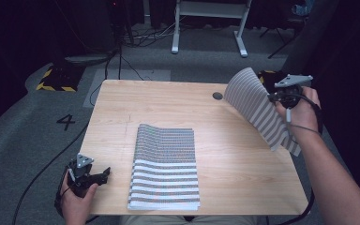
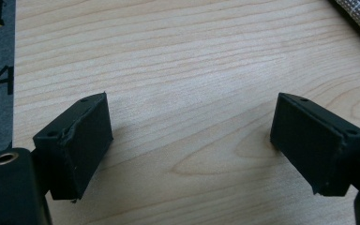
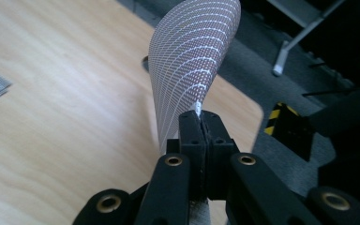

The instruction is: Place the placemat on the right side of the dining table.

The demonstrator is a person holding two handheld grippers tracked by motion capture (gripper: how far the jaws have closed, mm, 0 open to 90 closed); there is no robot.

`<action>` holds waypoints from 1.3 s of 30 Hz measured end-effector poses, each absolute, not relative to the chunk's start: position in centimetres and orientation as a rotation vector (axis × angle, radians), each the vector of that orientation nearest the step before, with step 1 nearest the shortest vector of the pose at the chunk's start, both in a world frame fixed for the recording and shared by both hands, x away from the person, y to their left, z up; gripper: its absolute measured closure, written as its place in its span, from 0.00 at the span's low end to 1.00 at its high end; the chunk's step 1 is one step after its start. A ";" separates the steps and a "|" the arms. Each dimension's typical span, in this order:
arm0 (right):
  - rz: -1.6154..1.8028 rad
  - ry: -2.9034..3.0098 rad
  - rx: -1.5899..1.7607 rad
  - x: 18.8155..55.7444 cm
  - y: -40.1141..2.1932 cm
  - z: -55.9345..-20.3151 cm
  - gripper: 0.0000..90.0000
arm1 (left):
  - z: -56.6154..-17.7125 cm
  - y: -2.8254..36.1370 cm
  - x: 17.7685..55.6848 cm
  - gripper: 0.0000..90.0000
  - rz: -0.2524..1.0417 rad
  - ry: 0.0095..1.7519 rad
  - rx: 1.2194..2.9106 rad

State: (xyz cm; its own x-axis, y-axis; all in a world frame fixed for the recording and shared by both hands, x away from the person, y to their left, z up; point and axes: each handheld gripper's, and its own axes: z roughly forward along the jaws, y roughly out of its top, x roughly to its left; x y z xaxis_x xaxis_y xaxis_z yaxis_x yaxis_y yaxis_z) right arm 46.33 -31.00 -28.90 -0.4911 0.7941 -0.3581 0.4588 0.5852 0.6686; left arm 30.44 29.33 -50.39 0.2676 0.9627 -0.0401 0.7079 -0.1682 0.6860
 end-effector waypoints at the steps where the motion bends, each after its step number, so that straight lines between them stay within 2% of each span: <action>1: 0.667 2.173 0.983 46.2 -30.6 -29.3 0.99 | -50.4 29.3 30.4 0.15 0.552 1.504 1.946; 13: 0.757 2.346 0.938 44.0 -27.4 -33.1 0.98 | -50.4 29.3 30.4 0.15 0.552 1.504 1.946; 29: 0.733 2.503 0.983 43.6 -26.8 -40.4 0.95 | -50.4 29.3 30.4 0.15 0.552 1.504 1.946; 32: 0.747 2.545 1.011 43.6 -26.6 -41.4 0.89 | -50.4 29.3 30.4 0.15 0.552 1.504 1.946; 36: 0.922 2.543 1.126 43.6 -26.5 -42.0 0.58 | -50.4 29.3 30.4 0.15 0.552 1.505 1.946; 39: 1.024 2.485 1.181 43.8 -27.5 -40.7 0.50 | -50.4 29.3 30.4 0.15 0.552 1.505 1.946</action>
